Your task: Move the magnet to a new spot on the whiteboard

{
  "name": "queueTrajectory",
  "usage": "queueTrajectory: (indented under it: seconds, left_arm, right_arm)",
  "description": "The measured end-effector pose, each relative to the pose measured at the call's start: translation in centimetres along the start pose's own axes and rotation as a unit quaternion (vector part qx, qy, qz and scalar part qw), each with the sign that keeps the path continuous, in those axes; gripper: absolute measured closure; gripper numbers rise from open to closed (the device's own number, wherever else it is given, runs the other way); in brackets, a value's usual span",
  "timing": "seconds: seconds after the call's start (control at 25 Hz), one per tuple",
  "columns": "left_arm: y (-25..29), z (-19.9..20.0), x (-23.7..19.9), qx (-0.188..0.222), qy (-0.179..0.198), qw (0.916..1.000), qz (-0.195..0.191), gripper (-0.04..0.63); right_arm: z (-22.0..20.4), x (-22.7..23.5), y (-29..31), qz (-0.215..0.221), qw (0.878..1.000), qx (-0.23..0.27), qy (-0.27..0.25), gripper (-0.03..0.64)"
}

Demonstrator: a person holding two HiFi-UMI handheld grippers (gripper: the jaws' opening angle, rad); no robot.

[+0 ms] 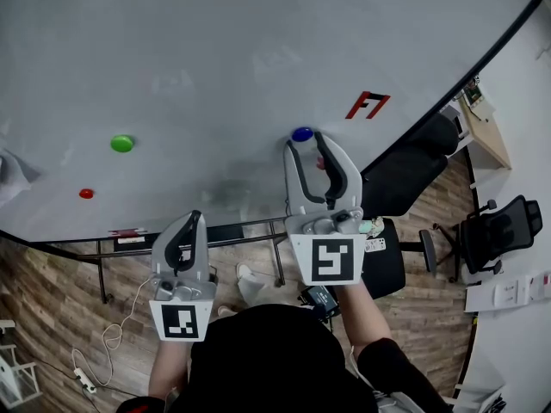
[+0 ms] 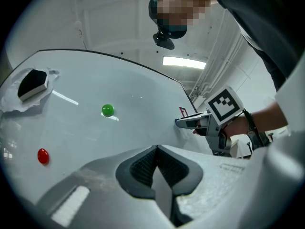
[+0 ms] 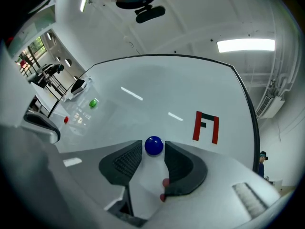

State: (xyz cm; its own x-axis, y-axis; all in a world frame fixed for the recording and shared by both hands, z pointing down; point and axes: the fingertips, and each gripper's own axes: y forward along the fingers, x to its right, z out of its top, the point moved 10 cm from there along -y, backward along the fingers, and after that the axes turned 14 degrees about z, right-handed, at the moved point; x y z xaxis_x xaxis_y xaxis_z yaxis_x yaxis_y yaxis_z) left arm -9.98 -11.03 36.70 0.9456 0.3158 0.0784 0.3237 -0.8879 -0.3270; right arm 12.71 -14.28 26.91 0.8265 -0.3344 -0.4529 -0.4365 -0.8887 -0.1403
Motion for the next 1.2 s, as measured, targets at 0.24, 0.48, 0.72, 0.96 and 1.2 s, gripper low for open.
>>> queueTrajectory:
  seconds: [0.24,0.48,0.72,0.96,1.2]
  left_arm:
    - [-0.09,-0.23,-0.21,0.001,0.000,1.0000,0.001,0.594]
    - [-0.03,-0.18,-0.32,0.001,0.000,1.0000,0.002,0.594]
    - [-0.34,-0.13,-0.50,-0.004,0.006,1.0000,0.005,0.594]
    - [-0.44,0.03,-0.42,-0.001,0.003,1.0000,0.007,0.594]
    - [-0.79,0.11,-0.41,-0.003,0.004,0.9999,0.009,0.594]
  right_arm:
    - [-0.11,-0.22,0.30,-0.003,1.000,-0.002,-0.012,0.480]
    - [-0.10,-0.15,0.66,-0.011,1.000,-0.001,-0.010,0.488]
    - [0.03,-0.29,0.68,-0.019,1.000,-0.003,-0.013,0.488]
    - [0.24,-0.49,0.88,-0.032,0.999,-0.013,-0.017,0.488]
    - [0.21,-0.63,0.87,-0.039,0.999,-0.018,0.005,0.489]
